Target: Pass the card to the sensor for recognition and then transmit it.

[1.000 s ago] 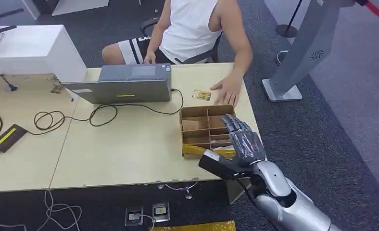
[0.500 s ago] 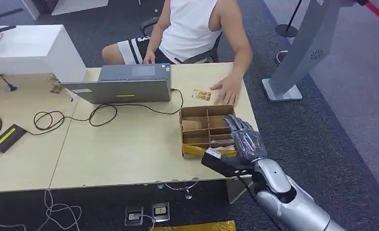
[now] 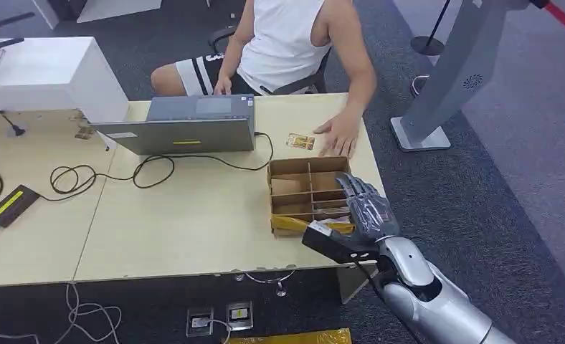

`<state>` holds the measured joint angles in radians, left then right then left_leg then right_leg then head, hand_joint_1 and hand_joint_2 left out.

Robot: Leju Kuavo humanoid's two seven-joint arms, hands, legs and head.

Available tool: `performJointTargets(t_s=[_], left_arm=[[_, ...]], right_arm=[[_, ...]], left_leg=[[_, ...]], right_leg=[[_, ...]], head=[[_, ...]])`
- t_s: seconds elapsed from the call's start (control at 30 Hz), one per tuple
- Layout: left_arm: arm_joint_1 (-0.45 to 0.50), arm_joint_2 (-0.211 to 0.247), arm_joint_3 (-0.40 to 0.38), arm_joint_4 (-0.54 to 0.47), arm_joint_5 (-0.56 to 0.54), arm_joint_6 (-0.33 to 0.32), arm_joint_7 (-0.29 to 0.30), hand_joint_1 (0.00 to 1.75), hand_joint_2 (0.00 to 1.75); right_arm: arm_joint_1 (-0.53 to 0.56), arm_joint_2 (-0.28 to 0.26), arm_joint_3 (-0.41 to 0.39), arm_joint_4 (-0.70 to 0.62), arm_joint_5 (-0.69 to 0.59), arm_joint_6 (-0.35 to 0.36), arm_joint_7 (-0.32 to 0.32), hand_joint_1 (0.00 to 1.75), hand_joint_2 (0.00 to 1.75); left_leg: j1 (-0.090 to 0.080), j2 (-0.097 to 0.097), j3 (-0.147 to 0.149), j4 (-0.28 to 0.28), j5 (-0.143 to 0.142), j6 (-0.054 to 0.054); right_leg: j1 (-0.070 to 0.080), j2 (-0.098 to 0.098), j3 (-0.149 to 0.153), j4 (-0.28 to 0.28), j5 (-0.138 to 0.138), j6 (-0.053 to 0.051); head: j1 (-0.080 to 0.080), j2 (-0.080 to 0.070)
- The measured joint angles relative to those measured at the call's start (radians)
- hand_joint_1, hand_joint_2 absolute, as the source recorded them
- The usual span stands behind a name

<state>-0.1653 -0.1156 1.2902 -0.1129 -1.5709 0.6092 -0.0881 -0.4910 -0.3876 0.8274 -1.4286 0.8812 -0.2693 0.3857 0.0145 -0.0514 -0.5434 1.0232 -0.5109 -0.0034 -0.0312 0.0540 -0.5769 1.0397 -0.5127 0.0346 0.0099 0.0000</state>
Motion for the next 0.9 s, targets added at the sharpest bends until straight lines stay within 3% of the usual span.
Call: performJointTargets(t_s=[0.9], left_arm=[[-0.001,0.0,0.002,0.0,0.0,0.0,-0.001,0.0,0.0]], right_arm=[[-0.002,0.007,0.0,0.01,0.0,0.0,0.0,0.0,1.75]], left_leg=[[0.0,0.0,0.0,0.0,0.0,0.0]], right_leg=[[0.0,0.0,0.0,0.0,0.0,0.0]], head=[[0.0,0.0]])
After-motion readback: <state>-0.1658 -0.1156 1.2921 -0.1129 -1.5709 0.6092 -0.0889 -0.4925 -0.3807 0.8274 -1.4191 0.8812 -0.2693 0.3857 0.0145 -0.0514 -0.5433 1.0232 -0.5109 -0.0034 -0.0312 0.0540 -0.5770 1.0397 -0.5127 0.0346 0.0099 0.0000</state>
